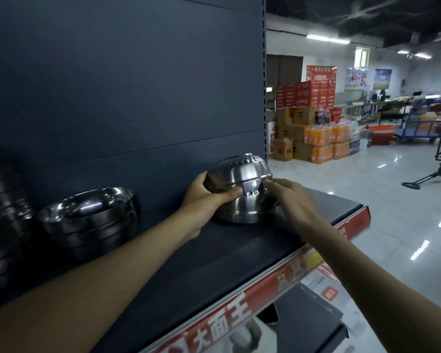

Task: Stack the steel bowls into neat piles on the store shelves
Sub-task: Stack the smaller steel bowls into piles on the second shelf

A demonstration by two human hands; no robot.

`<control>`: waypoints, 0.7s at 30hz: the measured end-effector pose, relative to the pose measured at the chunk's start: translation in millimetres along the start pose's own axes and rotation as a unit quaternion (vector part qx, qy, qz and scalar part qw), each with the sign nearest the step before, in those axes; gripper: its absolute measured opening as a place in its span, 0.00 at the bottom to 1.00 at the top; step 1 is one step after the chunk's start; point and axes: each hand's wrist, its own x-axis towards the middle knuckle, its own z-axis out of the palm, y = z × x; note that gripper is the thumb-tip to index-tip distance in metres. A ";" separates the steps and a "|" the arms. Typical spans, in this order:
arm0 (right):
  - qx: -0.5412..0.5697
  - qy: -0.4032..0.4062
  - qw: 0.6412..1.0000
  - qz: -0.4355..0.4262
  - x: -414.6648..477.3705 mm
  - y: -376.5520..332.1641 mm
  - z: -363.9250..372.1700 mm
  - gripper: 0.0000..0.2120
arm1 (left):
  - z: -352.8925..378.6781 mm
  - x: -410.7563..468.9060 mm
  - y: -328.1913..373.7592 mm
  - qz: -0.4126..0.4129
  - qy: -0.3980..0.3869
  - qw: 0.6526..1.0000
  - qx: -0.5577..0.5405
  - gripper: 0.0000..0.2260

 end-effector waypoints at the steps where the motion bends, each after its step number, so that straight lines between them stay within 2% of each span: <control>1: 0.002 0.001 1.000 -0.005 -13.6 -5.0 4.4 0.20 | -6.4 -15.9 6.3 0.002 0.006 1.000 0.007 0.23; 3: 0.006 -0.007 1.000 -0.011 -41.2 -17.4 13.0 0.23 | -20.8 -50.8 16.7 0.005 0.018 1.000 0.024 0.26; 6: 0.015 -0.025 0.999 -0.022 -78.9 -37.4 23.0 0.18 | -43.3 -101.1 27.1 -0.005 0.041 0.998 0.038 0.26; 10: 0.004 -0.054 0.998 -0.038 -114.9 -57.9 41.8 0.18 | -69.3 -148.9 31.2 -0.019 0.076 0.996 0.033 0.25; 13: -0.001 -0.080 0.996 -0.047 -131.8 -62.0 57.4 0.19 | -85.6 -170.3 29.1 -0.032 0.099 0.993 0.049 0.31; 17: 0.021 -0.104 0.992 -0.064 -140.3 -60.0 69.4 0.16 | -100.7 -183.9 26.5 -0.023 0.132 0.988 0.080 0.28; 21: 0.036 -0.128 0.990 -0.048 -143.9 -53.0 67.4 0.17 | -102.5 -187.7 19.1 0.008 0.136 0.984 0.115 0.34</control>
